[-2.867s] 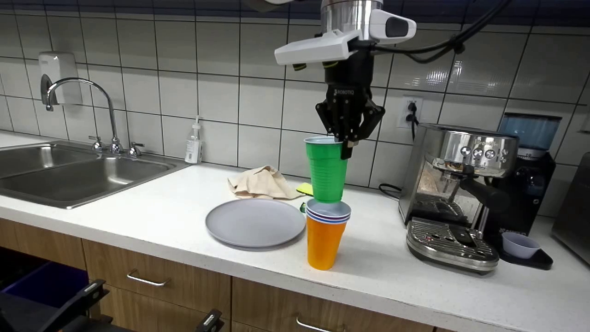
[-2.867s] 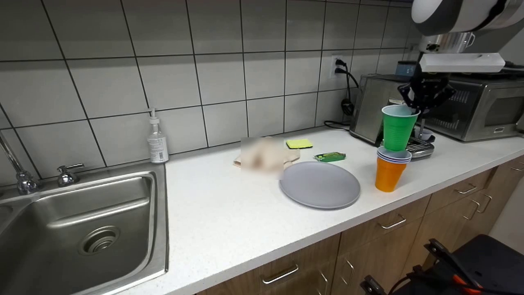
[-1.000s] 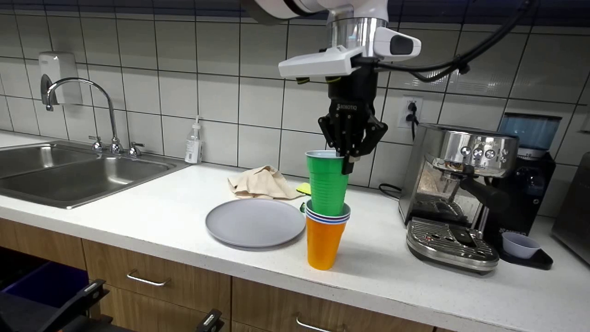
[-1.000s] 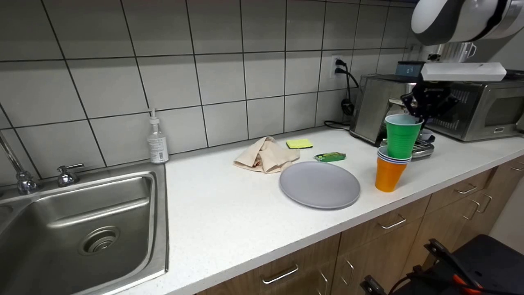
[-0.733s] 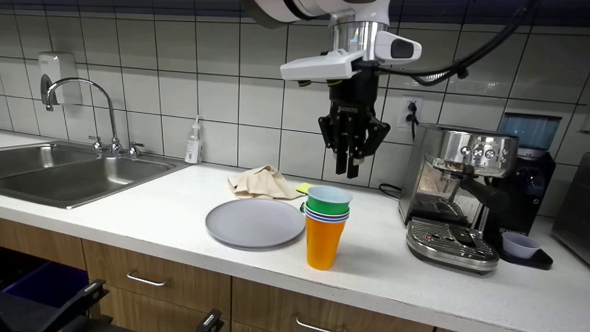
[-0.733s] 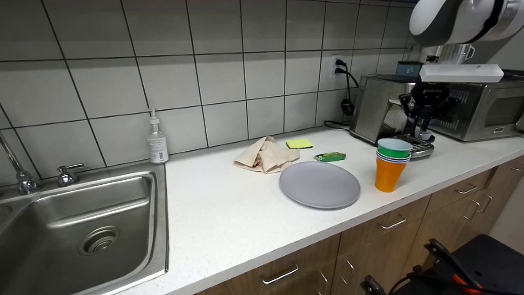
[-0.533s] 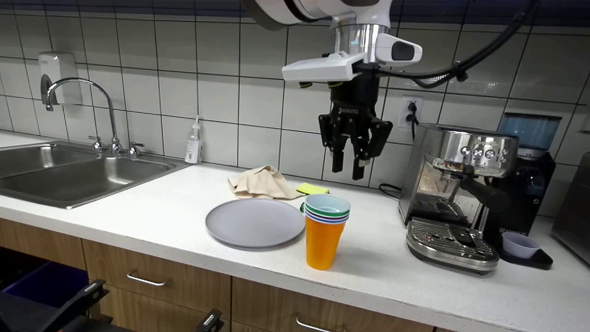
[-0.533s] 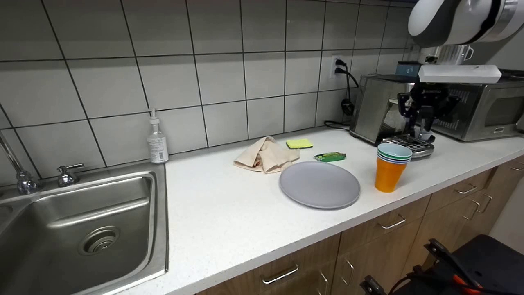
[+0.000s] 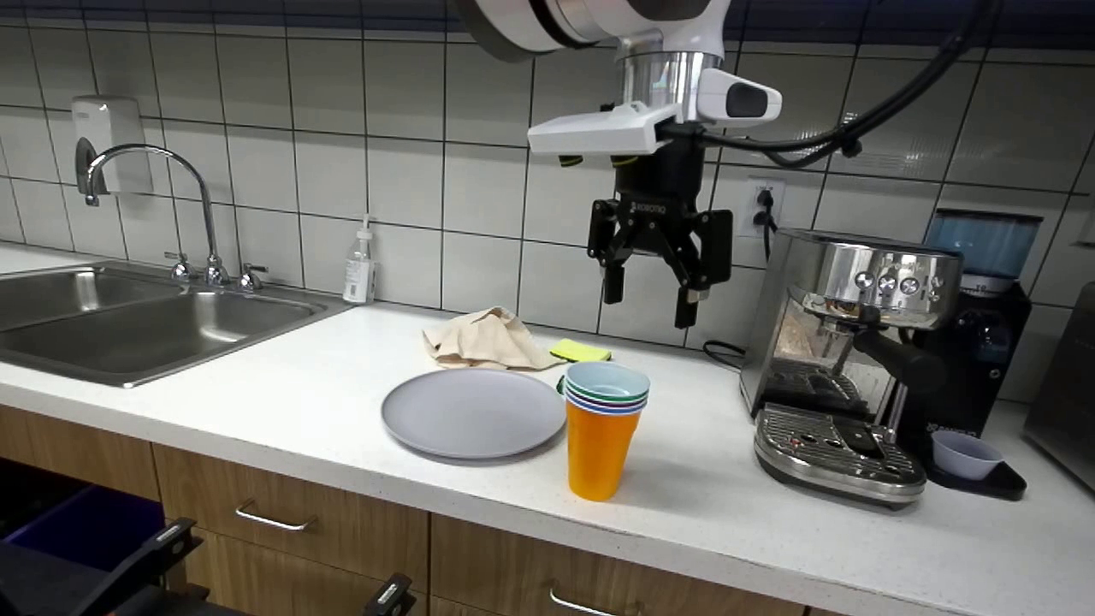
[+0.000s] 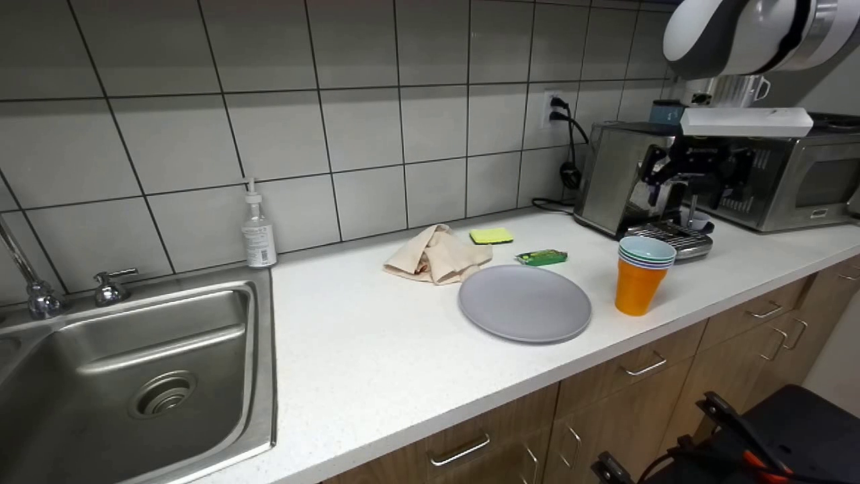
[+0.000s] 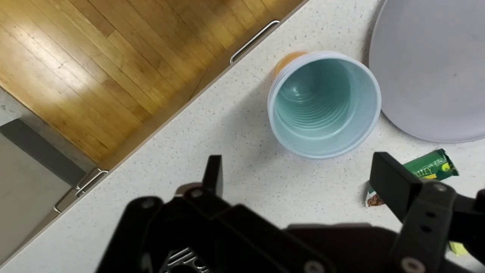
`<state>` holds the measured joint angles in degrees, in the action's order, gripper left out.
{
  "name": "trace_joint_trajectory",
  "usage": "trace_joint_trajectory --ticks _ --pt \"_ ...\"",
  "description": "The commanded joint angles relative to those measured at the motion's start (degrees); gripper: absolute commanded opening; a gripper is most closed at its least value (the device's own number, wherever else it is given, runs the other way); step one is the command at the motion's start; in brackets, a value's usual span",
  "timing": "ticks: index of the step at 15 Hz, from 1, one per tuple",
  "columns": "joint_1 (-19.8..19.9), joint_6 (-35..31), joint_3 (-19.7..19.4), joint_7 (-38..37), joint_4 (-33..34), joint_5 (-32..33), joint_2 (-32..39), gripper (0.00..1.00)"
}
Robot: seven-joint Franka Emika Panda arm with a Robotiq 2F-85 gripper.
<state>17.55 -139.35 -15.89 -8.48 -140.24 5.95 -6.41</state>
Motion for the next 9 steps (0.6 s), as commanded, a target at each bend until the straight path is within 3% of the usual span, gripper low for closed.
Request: trace_joint_trajectory --ticks 1,9 --pt "-0.48 -0.03 0.27 0.24 1.38 -1.12 0.71 1.00" --pt "-2.07 0.05 1.05 0.82 1.68 -1.87 -0.05 1.00"
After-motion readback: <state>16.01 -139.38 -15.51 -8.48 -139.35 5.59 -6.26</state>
